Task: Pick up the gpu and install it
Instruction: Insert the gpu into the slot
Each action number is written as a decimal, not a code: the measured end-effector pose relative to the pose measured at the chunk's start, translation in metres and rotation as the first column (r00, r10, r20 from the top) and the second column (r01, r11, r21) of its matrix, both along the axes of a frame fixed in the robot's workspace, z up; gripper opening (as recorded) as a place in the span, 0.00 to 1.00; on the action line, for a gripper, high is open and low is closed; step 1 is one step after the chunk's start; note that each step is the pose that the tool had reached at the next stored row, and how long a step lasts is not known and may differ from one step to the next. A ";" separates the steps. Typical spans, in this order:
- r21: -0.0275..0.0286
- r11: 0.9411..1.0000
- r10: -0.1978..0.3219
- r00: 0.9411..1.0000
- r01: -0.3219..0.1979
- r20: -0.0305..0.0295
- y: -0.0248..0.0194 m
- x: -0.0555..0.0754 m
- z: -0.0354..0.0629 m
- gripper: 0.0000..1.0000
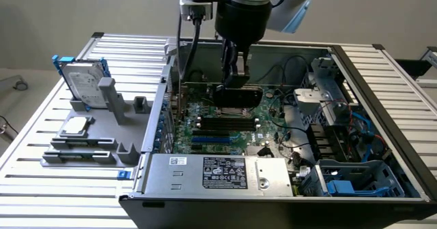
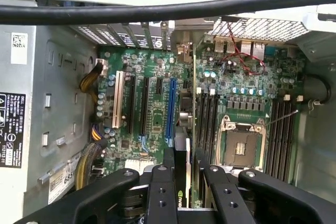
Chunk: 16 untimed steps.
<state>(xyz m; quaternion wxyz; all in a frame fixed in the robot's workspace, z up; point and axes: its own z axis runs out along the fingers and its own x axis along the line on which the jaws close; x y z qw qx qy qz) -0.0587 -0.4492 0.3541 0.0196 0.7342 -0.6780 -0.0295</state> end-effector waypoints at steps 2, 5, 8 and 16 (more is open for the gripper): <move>0.000 1.000 0.000 1.000 0.000 0.003 -0.0041 -0.002 -0.0030 0.26; 0.000 1.000 0.000 1.000 0.000 0.008 -0.0089 -0.006 -0.0078 0.26; 0.000 1.000 -0.008 1.000 0.008 0.016 -0.0093 -0.008 -0.0131 0.26; -0.003 1.000 -0.018 1.000 0.018 0.022 -0.0094 -0.012 -0.0276 0.26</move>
